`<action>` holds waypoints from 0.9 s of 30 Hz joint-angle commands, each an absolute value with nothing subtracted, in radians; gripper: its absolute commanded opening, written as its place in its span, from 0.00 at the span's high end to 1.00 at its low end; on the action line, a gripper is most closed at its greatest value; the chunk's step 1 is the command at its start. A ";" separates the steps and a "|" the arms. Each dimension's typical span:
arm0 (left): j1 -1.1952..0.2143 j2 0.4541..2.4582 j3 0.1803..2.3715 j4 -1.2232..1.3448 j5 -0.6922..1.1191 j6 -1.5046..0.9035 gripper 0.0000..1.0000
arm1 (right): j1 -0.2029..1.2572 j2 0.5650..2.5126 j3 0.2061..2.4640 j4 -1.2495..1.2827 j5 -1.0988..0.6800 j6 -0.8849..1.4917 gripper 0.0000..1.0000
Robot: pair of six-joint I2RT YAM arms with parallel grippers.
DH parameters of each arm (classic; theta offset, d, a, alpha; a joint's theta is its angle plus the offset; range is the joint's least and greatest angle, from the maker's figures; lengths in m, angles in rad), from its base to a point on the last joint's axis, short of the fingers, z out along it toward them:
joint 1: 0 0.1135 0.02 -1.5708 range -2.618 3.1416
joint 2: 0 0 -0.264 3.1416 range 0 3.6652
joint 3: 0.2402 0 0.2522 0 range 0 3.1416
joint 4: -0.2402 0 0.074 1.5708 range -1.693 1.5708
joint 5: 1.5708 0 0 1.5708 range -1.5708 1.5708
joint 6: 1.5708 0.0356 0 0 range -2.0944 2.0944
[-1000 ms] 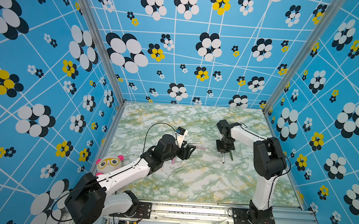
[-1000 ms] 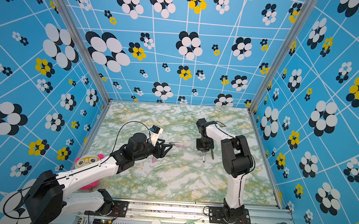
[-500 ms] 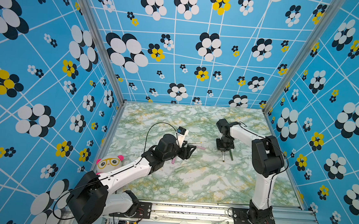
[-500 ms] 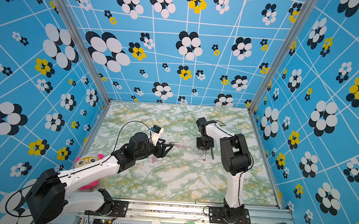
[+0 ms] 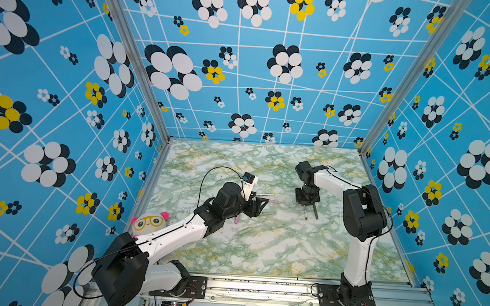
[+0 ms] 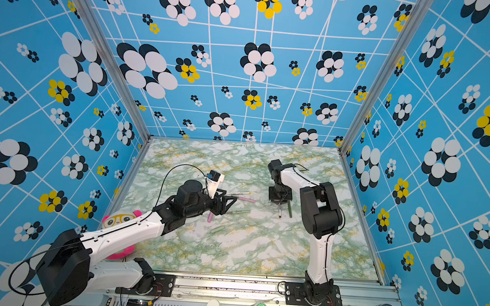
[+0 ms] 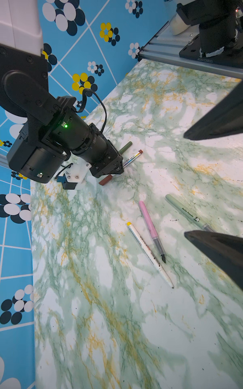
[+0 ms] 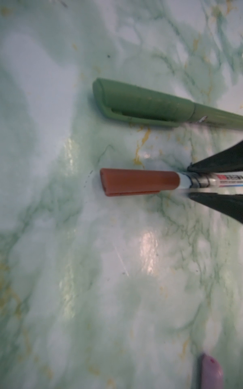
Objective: Insert pens into pen caps
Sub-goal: Place the pen at the center of the table.
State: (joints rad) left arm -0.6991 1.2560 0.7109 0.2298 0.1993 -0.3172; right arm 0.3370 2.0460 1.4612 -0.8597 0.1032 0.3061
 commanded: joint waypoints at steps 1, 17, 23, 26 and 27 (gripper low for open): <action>-0.693 1.267 0.747 0.217 0.220 -0.314 0.31 | 0.329 2.087 1.447 -0.841 0.116 0.307 0.80; -0.684 1.213 0.729 0.202 0.182 -0.316 0.26 | 0.333 1.869 1.435 -0.807 0.048 0.303 0.66; -0.669 1.158 0.717 0.171 0.157 -0.322 0.23 | 0.367 1.719 1.432 -0.784 -0.037 0.290 0.62; -0.659 1.115 0.701 0.148 0.130 -0.332 0.18 | 0.412 1.662 1.427 -0.763 -0.092 0.251 0.61; -0.654 1.098 0.693 0.140 0.123 -0.339 0.16 | 0.429 1.649 1.426 -0.758 -0.108 0.237 0.61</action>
